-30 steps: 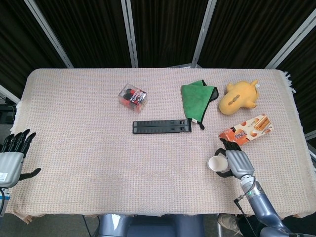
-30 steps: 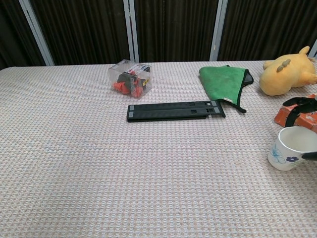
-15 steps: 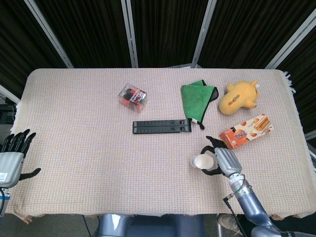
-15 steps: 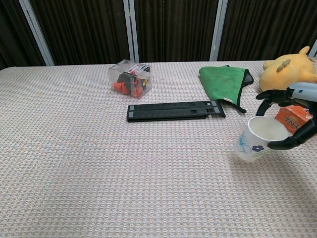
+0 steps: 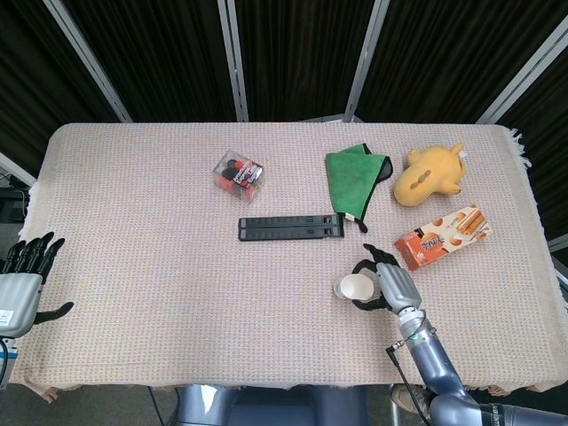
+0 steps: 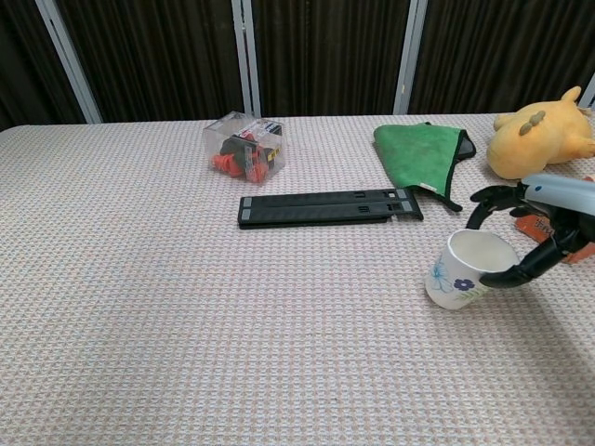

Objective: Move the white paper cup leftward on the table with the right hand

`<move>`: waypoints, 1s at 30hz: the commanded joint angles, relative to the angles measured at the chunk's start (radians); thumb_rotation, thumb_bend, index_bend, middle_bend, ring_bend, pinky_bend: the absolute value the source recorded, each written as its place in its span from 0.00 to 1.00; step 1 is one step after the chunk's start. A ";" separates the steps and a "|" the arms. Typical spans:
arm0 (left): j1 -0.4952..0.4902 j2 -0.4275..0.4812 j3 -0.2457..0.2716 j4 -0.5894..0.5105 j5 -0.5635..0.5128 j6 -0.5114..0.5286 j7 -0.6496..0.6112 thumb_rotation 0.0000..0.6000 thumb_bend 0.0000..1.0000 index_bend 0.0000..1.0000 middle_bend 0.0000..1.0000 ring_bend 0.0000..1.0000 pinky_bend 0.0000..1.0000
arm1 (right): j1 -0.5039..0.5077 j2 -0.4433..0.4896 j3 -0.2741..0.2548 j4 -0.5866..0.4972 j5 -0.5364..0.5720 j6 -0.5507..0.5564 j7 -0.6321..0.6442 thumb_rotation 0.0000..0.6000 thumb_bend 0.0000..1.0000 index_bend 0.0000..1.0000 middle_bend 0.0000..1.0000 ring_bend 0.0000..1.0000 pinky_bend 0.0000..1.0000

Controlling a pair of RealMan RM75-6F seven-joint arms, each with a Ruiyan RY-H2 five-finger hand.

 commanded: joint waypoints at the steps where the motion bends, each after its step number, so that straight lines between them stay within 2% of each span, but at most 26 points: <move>1: 0.000 0.000 0.000 0.000 0.000 0.000 0.000 1.00 0.00 0.00 0.00 0.00 0.00 | 0.001 0.001 -0.011 0.023 0.016 -0.001 -0.017 1.00 0.23 0.41 0.08 0.00 0.00; 5: 0.001 -0.001 0.000 -0.001 0.000 0.002 0.003 1.00 0.00 0.00 0.00 0.00 0.00 | 0.003 0.007 -0.035 0.055 0.014 0.021 -0.073 1.00 0.23 0.41 0.07 0.00 0.00; 6: 0.001 -0.001 0.000 -0.001 -0.001 0.002 0.004 1.00 0.00 0.00 0.00 0.00 0.00 | 0.002 0.007 -0.038 0.059 0.016 0.027 -0.083 1.00 0.23 0.38 0.05 0.00 0.00; 10: 0.001 -0.002 0.000 -0.002 -0.001 0.002 0.007 1.00 0.00 0.00 0.00 0.00 0.00 | -0.005 -0.002 -0.047 0.073 0.028 0.093 -0.149 1.00 0.23 0.15 0.00 0.00 0.00; 13: 0.001 -0.002 0.000 -0.003 -0.002 0.002 0.007 1.00 0.00 0.00 0.00 0.00 0.00 | -0.011 -0.014 -0.053 0.070 0.015 0.147 -0.194 1.00 0.22 0.09 0.00 0.00 0.00; 20: 0.001 -0.001 0.000 -0.002 0.000 0.002 0.005 1.00 0.00 0.00 0.00 0.00 0.00 | -0.017 -0.033 -0.072 0.025 -0.014 0.220 -0.291 1.00 0.22 0.09 0.00 0.00 0.00; 25: 0.001 0.000 0.001 -0.001 0.001 0.002 0.000 1.00 0.00 0.00 0.00 0.00 0.00 | -0.007 -0.087 -0.068 0.025 -0.020 0.262 -0.358 1.00 0.21 0.20 0.00 0.00 0.00; 30: 0.000 0.001 0.001 -0.001 0.001 0.000 0.000 1.00 0.00 0.00 0.00 0.00 0.00 | 0.004 -0.145 -0.062 0.056 -0.021 0.289 -0.417 1.00 0.21 0.25 0.00 0.00 0.00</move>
